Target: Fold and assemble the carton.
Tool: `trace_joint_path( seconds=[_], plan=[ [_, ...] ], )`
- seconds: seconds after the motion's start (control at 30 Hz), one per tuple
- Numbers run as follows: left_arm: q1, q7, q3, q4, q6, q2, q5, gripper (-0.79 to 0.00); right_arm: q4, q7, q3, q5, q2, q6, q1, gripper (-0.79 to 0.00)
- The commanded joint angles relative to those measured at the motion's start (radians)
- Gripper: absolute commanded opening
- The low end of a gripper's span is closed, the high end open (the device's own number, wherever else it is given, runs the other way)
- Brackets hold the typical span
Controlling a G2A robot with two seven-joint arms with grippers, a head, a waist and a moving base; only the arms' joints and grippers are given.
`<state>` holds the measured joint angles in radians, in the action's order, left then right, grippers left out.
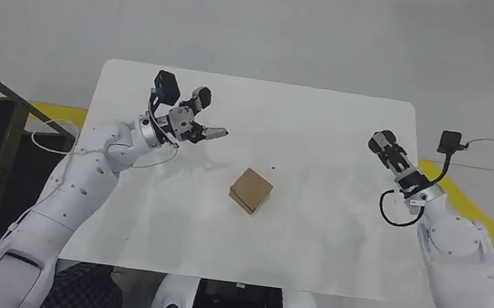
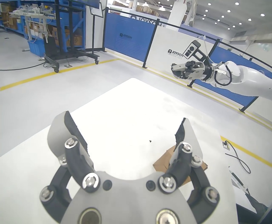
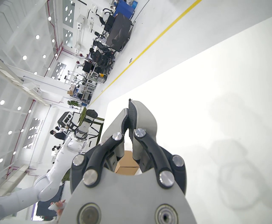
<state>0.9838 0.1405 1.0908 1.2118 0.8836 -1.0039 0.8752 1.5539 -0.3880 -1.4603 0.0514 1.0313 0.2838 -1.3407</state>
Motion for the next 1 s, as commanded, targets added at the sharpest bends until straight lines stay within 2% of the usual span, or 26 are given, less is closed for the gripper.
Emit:
trace_joint_path(
  seconds=[0.0, 0.2, 0.27, 0.37, 0.43, 0.57, 0.67, 0.7, 0.73, 0.9, 0.93, 0.97],
  plan=[
    [-0.010, -0.002, -0.001, -0.010, -0.002, -0.003, 0.004, 0.000, 0.006, 0.030, -0.010, 0.054, -0.001, -0.025, 0.007, -0.785],
    [-0.018, 0.015, 0.041, -0.008, 0.000, 0.002, 0.030, 0.000, 0.025, 0.102, -0.033, 0.159, -0.001, -0.107, 0.022, -0.773],
    [-0.013, 0.016, 0.059, -0.001, 0.001, 0.006, 0.041, 0.000, 0.028, 0.120, -0.034, 0.173, 0.001, -0.137, 0.028, -0.705],
    [-0.002, 0.021, 0.093, 0.012, 0.000, 0.013, 0.050, 0.000, 0.038, 0.163, -0.033, 0.200, 0.005, -0.187, 0.036, -0.723],
    [0.005, 0.019, 0.117, 0.019, 0.002, 0.018, 0.052, 0.000, 0.043, 0.195, -0.031, 0.228, 0.008, -0.220, 0.039, -0.785],
    [0.018, -0.004, 0.154, 0.033, 0.012, 0.026, 0.047, 0.000, 0.049, 0.230, -0.018, 0.257, 0.014, -0.266, 0.045, -0.785],
    [0.031, -0.017, 0.177, 0.036, 0.033, 0.031, 0.020, 0.000, 0.051, 0.244, -0.016, 0.259, 0.017, -0.275, 0.046, -0.462],
    [0.033, -0.026, 0.184, 0.036, 0.039, 0.033, 0.014, 0.000, 0.051, 0.245, -0.018, 0.258, 0.018, -0.275, 0.045, -0.139],
    [0.035, -0.038, 0.192, 0.036, 0.040, 0.035, 0.017, 0.000, 0.053, 0.244, -0.020, 0.260, 0.019, -0.275, 0.043, 0.000],
    [0.048, -0.063, 0.215, 0.038, 0.064, 0.041, -0.010, 0.000, 0.057, 0.237, -0.028, 0.247, 0.020, -0.273, 0.040, 0.000],
    [0.048, -0.061, 0.215, 0.038, 0.063, 0.041, -0.009, 0.000, 0.057, 0.236, -0.028, 0.246, 0.020, -0.273, 0.040, -0.429],
    [0.048, -0.063, 0.216, 0.038, 0.064, 0.041, -0.010, -0.001, 0.057, 0.236, -0.028, 0.246, 0.020, -0.273, 0.040, -0.377]
  ],
)
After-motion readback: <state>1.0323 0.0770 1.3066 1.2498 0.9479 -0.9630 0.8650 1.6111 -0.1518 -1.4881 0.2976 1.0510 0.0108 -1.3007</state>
